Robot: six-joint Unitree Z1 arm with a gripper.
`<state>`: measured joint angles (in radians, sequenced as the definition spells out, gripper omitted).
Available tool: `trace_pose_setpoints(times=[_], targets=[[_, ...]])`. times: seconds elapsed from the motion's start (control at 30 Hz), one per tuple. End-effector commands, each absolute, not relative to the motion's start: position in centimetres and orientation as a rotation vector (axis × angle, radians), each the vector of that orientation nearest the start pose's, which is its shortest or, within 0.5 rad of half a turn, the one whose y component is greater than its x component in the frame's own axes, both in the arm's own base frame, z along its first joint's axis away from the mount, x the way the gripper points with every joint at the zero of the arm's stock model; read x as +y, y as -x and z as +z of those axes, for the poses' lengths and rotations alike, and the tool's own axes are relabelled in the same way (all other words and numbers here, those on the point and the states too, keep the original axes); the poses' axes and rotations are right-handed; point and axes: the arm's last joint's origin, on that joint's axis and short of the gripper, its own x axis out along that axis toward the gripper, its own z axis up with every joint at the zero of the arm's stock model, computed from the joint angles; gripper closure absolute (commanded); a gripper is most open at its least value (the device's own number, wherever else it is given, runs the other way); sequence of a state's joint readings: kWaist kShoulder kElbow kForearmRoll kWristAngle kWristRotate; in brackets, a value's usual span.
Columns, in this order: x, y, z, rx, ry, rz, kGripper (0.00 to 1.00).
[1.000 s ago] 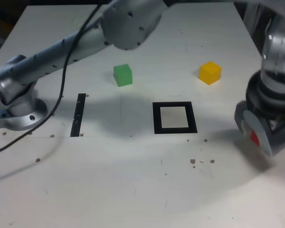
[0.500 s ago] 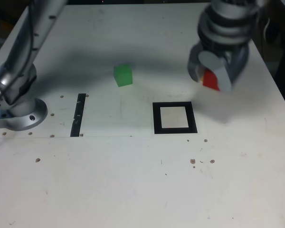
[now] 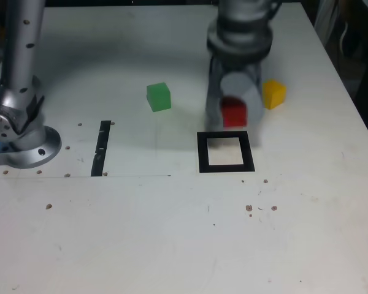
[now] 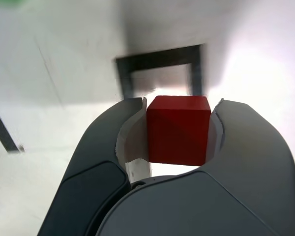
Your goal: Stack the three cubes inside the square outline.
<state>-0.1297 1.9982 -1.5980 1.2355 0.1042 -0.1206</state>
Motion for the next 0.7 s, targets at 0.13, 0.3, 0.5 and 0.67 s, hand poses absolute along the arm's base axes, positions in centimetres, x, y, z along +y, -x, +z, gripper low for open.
trace_pose_setpoints(times=[0.13,0.3,0.5,0.67], targets=[[-4.2,-37.2,25.3,1.708,-0.031,0.184,0.83],[-4.1,-37.8,24.7,1.758,-0.080,0.222,0.83],[-4.3,-38.0,23.6,1.780,-0.065,0.211,0.83],[-5.0,-38.2,23.3,1.768,-0.062,0.187,0.83]])
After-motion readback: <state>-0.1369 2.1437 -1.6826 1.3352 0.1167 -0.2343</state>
